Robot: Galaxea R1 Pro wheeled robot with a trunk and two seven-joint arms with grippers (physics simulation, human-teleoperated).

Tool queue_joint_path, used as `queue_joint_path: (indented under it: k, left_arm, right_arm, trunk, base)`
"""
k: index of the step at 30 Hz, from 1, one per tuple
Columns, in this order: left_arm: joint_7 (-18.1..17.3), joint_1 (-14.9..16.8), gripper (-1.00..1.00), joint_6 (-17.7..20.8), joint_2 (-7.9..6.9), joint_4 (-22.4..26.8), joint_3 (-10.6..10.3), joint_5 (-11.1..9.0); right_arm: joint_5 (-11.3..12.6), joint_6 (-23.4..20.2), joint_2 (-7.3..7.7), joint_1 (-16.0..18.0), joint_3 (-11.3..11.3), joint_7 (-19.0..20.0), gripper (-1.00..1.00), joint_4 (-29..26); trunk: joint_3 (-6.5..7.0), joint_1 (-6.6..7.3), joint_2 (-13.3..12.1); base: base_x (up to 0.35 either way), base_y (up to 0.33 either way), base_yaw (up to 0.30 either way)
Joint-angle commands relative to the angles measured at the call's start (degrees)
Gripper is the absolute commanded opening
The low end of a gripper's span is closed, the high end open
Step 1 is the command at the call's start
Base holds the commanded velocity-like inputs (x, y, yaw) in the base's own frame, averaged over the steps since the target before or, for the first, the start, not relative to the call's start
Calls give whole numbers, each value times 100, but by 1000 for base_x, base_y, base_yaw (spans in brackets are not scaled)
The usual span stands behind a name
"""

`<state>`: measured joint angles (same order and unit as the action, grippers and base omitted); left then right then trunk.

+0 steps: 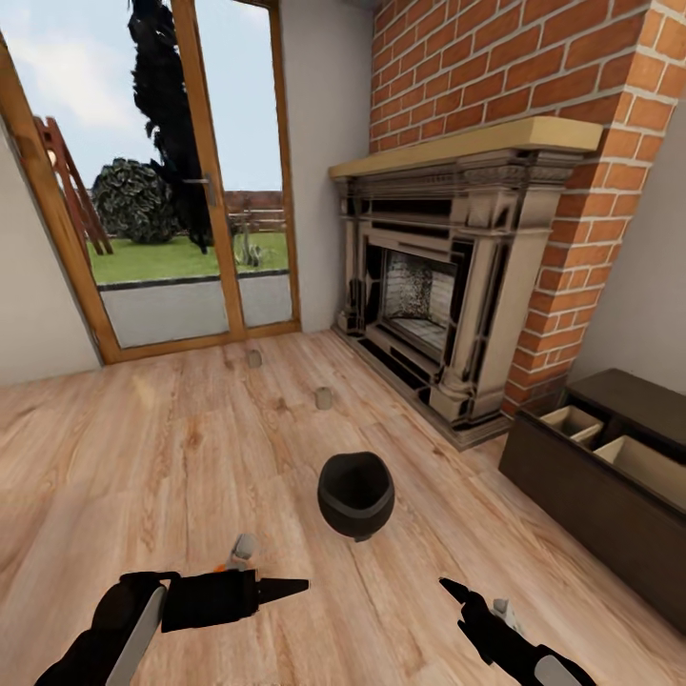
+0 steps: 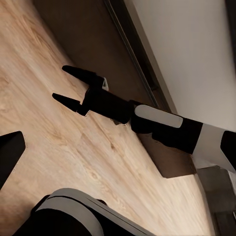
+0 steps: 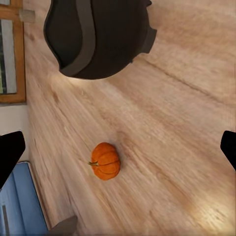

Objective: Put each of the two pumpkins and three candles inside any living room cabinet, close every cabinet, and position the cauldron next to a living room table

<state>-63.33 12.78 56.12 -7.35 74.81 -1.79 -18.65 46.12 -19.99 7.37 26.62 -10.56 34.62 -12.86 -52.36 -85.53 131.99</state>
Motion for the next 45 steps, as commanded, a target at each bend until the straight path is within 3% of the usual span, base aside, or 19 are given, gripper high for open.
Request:
queue_joint_path:
  k: [1,8,16,24,27,30,34,38,39,43,45]
  left_arm:
    - [-4,5,100,23,-3,-2,-4,-15]
    - [-4,5,100,14,-3,-35,27,-14]
    - [1,5,100,6,-3,-156,38,9]
    - [8,5,100,5,-9,-166,51,13]
    - [116,5,100,-1,-10,-168,49,18]
    - [576,9,100,-2,-7,-169,33,20]
    - [1640,36,100,3,46,-162,14,28]
    - [2835,79,100,-1,180,-160,5,35]
    - [2997,85,100,-2,198,-160,5,36]
    - [4393,153,100,-7,320,-160,-1,44]
    - [4892,170,100,-18,349,-160,-3,45]
  right_arm:
    - [39,-49,1,1,-17,4,100,-3]
    - [38,-49,-6,1,-17,-14,100,-3]
    - [15,-41,-7,1,-3,-649,100,-12]
    - [12,285,-7,1,1,-753,100,-9]
    - [11,332,-7,1,132,-818,100,-7]
    - [13,362,-9,1,408,-1128,100,-14]
    - [10,472,-27,1,730,-1881,100,-22]
    - [4,958,-210,1,1119,-2823,100,-45]
    - [4,1027,-245,1,1196,-2952,100,-50]
    - [9,1587,-574,1,2034,-3967,100,-60]
    - [10,1803,-671,1,2318,-4304,100,-59]
  trunk:
    - [-5,1,2]
    - [-5,1,2]
    - [-5,1,2]
    - [-5,1,2]
    - [-5,1,2]
    - [-5,1,2]
    - [-5,1,2]
    - [-5,1,2]
    - [-5,1,2]
    - [-5,1,2]
    - [-5,1,2]
  base:
    - [0,0,299]
    - [0,0,299]
    - [0,0,299]
    - [0,0,299]
    - [0,0,299]
    - [0,0,299]
    - [0,0,299]
    - [0,0,299]
    - [0,0,299]
    - [0,0,299]
    - [0,0,299]
